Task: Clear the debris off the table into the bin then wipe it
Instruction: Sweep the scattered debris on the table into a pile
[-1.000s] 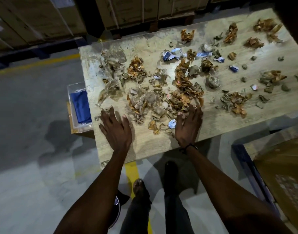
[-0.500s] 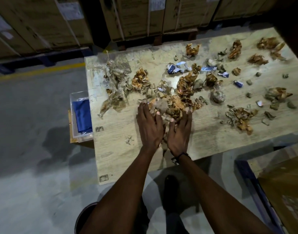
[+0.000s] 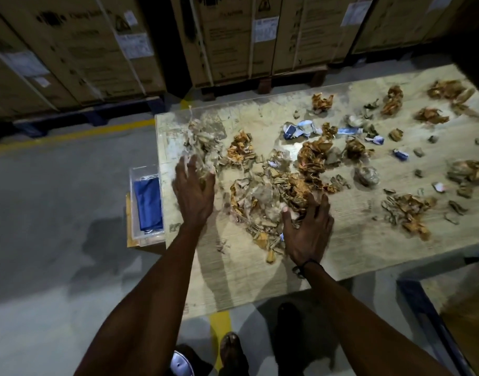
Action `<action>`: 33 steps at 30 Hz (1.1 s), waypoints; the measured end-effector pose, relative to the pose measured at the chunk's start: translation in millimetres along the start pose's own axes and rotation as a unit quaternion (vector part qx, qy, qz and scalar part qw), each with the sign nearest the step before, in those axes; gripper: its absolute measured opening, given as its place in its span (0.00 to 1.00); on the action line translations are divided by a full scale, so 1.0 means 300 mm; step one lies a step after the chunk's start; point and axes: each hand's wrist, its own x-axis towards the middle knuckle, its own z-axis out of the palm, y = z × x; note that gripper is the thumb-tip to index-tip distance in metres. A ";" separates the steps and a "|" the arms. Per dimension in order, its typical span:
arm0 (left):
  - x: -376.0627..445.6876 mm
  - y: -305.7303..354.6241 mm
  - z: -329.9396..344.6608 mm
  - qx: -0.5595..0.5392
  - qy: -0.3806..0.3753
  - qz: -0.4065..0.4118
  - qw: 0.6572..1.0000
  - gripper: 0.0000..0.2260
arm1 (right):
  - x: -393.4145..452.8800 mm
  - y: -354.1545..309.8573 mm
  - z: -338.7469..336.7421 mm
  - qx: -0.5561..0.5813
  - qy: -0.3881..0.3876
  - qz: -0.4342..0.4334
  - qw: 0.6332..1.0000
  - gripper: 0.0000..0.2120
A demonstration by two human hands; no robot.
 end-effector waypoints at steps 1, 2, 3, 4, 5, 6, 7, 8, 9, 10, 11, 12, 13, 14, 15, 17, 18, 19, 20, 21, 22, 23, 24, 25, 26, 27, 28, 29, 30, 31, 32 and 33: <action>0.019 -0.002 0.024 0.004 -0.031 0.005 0.999 0.28 | 0.003 0.001 0.007 -0.007 -0.003 0.000 1.000 0.37; 0.023 0.003 0.049 0.012 -0.053 0.015 0.998 0.28 | 0.003 0.003 0.010 -0.011 -0.004 0.002 1.000 0.37; 0.015 0.015 0.076 0.019 -0.065 0.026 0.997 0.28 | 0.002 0.006 0.013 -0.014 -0.003 0.004 1.000 0.36; -0.002 0.035 0.101 0.023 -0.071 0.036 0.997 0.27 | 0.002 0.008 0.014 -0.016 -0.001 0.005 1.000 0.36; -0.023 0.060 0.125 0.021 -0.077 0.046 0.996 0.26 | 0.003 0.008 0.013 -0.017 0.001 0.005 1.000 0.35; -0.040 0.084 0.147 0.014 -0.086 0.059 0.994 0.25 | 0.006 0.008 0.012 -0.015 0.001 0.007 1.000 0.35; -0.056 0.106 0.164 0.000 -0.098 0.073 0.992 0.24 | 0.005 0.008 0.011 -0.014 0.002 0.008 1.000 0.35; -0.066 0.127 0.176 -0.017 -0.110 0.088 0.990 0.23 | 0.004 0.008 0.010 -0.014 0.004 0.009 1.000 0.34; -0.073 0.140 0.184 -0.036 -0.117 0.095 0.988 0.23 | 0.004 0.008 0.011 -0.014 0.007 0.008 1.000 0.33; -0.080 0.152 0.184 -0.052 -0.121 0.093 0.987 0.22 | 0.004 0.007 0.009 -0.012 0.010 0.007 1.000 0.33; -0.087 0.159 0.176 -0.063 -0.116 0.082 0.988 0.23 | 0.006 0.008 0.008 -0.009 0.013 0.007 1.000 0.32; -0.097 0.160 0.159 -0.068 -0.102 0.068 0.990 0.23 | 0.008 0.006 0.007 -0.007 0.014 0.007 1.000 0.32; -0.112 0.158 0.134 -0.071 -0.080 0.054 0.993 0.23 | 0.008 0.006 0.006 -0.006 0.015 0.006 1.000 0.32; -0.132 0.152 0.103 -0.074 -0.054 0.040 0.995 0.24 | 0.007 0.003 0.006 -0.006 0.015 0.006 1.000 0.32; -0.162 0.141 0.071 -0.078 -0.029 0.025 0.996 0.24 | 0.006 0.002 0.005 -0.007 0.014 0.006 1.000 0.32; -0.245 0.106 0.019 -0.076 0.012 -0.008 0.997 0.24 | 0.005 -0.001 0.003 -0.007 0.013 0.008 1.000 0.31; -0.295 0.086 0.005 -0.062 0.025 -0.024 0.997 0.25 | 0.004 -0.002 0.001 -0.007 0.013 0.009 1.000 0.31; -0.341 0.069 -0.001 -0.042 0.027 -0.038 0.998 0.26 | 0.004 -0.003 -0.001 -0.007 0.014 0.009 1.000 0.31; -0.380 0.059 0.001 -0.013 0.017 -0.046 0.999 0.27 | 0.005 -0.003 -0.001 -0.005 0.015 0.009 1.000 0.31; -0.407 0.054 0.012 0.019 -0.001 -0.049 0.999 0.29 | 0.004 -0.001 -0.001 -0.003 0.015 0.009 1.000 0.31; -0.418 0.056 0.026 0.047 -0.021 -0.047 0.998 0.32 | 0.005 -0.001 0.001 -0.002 0.015 0.009 1.000 0.31; -0.413 0.065 0.048 0.063 -0.037 -0.043 0.996 0.33 | 0.006 0.000 0.005 -0.002 0.015 0.009 1.000 0.31; -0.405 0.081 0.074 0.070 -0.048 -0.039 0.996 0.34 | 0.006 0.005 0.008 -0.003 0.014 0.011 1.000 0.31; -0.389 0.101 0.098 0.071 -0.053 -0.036 0.995 0.34 | 0.008 0.005 0.009 -0.002 0.014 0.011 1.000 0.31; -0.371 0.126 0.121 0.068 -0.055 -0.034 0.996 0.33 | 0.011 0.002 0.007 -0.002 0.015 0.010 1.000 0.31; -0.356 0.150 0.146 0.064 -0.058 -0.032 0.996 0.33 | 0.011 0.002 0.007 -0.002 0.016 0.010 1.000 0.31; -0.344 0.174 0.174 0.060 -0.062 -0.027 0.996 0.33 | 0.011 0.002 0.007 -0.003 0.017 0.009 1.000 0.31; -0.333 0.199 0.198 0.057 -0.067 -0.020 0.996 0.33 | 0.012 0.003 0.011 -0.003 0.018 0.009 1.000 0.31; -0.325 0.224 0.221 0.054 -0.072 -0.013 0.996 0.34 | 0.013 0.006 0.014 -0.003 0.020 0.008 1.000 0.30; -0.318 0.245 0.242 0.049 -0.076 -0.008 0.996 0.33 | 0.015 0.010 0.016 -0.001 0.021 0.009 1.000 0.30; -0.309 0.265 0.255 0.040 -0.081 -0.005 0.996 0.33 | 0.016 0.012 0.018 0.001 0.022 0.009 1.000 0.29; -0.302 0.281 0.267 0.029 -0.086 -0.003 0.996 0.33 | 0.017 0.014 0.019 0.007 0.024 0.009 1.000 0.29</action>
